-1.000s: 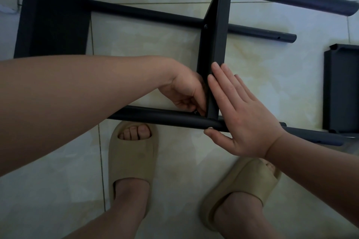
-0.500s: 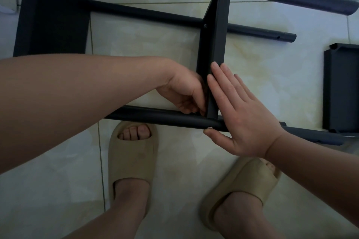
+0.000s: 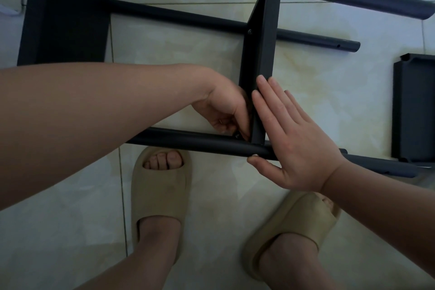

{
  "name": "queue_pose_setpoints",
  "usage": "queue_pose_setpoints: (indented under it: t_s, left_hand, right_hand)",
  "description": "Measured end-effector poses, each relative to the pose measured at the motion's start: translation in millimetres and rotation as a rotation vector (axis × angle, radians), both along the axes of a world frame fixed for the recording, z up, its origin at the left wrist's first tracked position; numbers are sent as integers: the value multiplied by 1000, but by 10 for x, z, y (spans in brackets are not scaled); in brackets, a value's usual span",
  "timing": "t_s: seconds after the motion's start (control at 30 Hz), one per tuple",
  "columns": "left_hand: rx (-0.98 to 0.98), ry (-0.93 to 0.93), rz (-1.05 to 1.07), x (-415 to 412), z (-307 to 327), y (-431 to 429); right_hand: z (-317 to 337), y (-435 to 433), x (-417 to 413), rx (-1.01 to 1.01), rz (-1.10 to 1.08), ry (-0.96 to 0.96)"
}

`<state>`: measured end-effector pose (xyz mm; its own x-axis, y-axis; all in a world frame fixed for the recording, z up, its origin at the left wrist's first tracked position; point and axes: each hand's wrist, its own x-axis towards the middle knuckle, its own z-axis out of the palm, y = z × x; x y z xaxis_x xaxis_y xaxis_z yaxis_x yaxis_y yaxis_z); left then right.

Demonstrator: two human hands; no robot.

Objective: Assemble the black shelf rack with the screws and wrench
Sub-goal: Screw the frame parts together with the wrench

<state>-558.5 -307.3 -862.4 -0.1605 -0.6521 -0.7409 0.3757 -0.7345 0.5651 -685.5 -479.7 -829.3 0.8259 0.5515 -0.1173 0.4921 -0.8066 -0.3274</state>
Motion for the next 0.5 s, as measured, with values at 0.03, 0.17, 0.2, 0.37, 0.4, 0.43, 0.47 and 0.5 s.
queue_pose_setpoints:
  t_s: [0.03, 0.17, 0.2, 0.37, 0.4, 0.43, 0.47, 0.5]
  left_hand:
    - [4, -4, -2, 5, 3, 3]
    - [41, 2, -23, -15, -17, 8]
    - [41, -1, -21, -29, -19, 4]
    - [51, -1, 10, -22, -29, -22]
    - [55, 2, 5, -13, -24, -25]
    - [55, 5, -3, -5, -14, -27]
    - [52, 9, -12, 4, -3, -25]
    - [51, 17, -21, 16, 8, -21]
  right_hand:
    - [1, 0, 0, 1, 0, 1]
    - [1, -1, 1, 2, 2, 11]
    - [2, -3, 5, 2, 5, 15]
    - [7, -11, 9, 11, 10, 31]
    - [7, -10, 9, 12, 10, 31]
    - [8, -9, 10, 13, 10, 30]
    - [8, -8, 12, 14, 10, 30]
    - [8, -8, 13, 16, 11, 29]
